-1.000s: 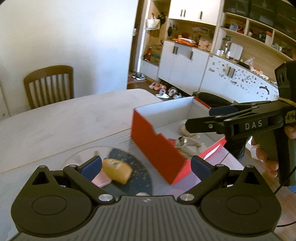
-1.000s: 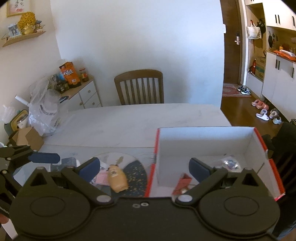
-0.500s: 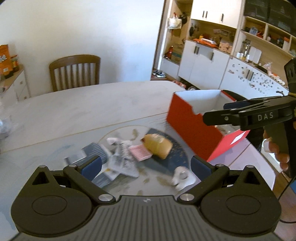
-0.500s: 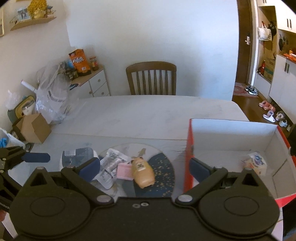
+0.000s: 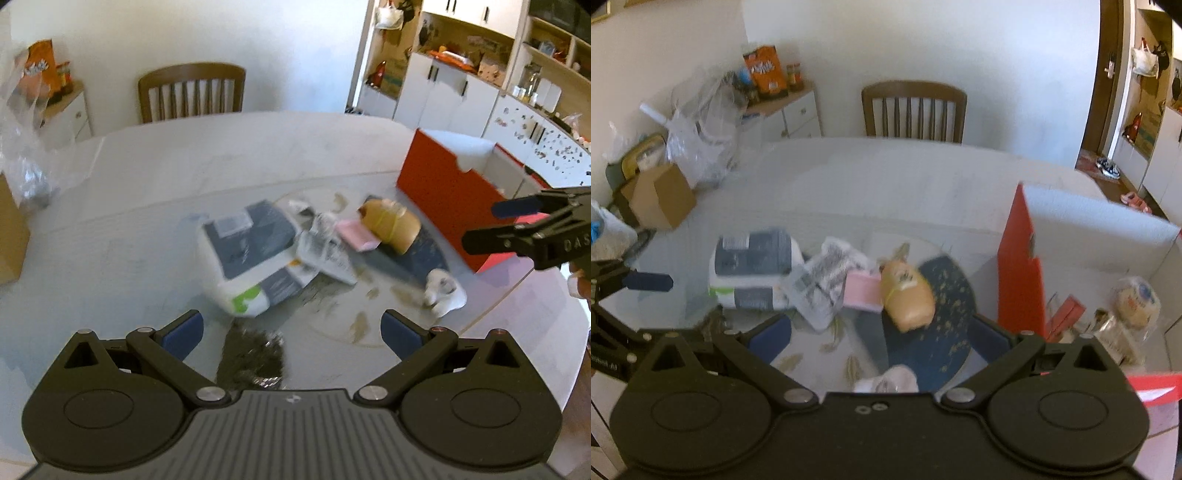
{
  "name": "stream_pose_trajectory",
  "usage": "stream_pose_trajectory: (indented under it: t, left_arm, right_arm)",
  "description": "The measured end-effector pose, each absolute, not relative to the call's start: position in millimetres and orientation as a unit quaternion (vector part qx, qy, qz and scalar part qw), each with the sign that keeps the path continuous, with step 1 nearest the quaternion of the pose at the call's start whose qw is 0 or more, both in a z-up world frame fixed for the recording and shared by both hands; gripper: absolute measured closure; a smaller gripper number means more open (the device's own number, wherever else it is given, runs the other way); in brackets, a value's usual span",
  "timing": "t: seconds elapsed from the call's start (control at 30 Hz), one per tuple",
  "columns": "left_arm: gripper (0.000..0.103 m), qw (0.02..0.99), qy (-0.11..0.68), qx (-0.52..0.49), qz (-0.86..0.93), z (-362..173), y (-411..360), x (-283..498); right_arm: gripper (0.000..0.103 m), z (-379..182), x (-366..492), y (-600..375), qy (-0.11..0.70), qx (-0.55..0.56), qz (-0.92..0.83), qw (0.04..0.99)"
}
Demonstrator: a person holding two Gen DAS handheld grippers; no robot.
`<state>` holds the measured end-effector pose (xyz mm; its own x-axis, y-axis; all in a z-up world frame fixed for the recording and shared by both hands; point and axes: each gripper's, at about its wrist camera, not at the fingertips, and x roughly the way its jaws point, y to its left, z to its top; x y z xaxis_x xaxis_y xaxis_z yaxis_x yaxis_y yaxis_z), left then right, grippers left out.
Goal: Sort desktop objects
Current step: 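Move both tools back from the box to the item pile, then grasp the black seaweed bag with the left tool while the right tool grasps the white tooth plush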
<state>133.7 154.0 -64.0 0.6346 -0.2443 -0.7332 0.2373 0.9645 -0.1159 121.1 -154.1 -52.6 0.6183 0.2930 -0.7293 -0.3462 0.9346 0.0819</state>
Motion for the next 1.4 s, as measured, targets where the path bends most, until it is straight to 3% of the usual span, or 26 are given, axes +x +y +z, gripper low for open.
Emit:
stream_pose_trajectory:
  t: [0.77,0.9,1.4]
  left_arm:
    - [0.001,0.892,0.432,-0.002,-0.131,-113,171,146]
    - [0.002,0.892,0.433,-0.002,-0.132,-115,171,147]
    - [0.023,0.890,0.437,0.002,-0.128,-117,171,148]
  right_arm:
    - [0.009,-127,122,-151,0.465,-0.055,0.148,0.871]
    - [0.017,-133,124,-151,0.472,-0.058,0.147,0.867]
    - [0.026,-136,126,-151,0.478,-0.068,0.145,0.863]
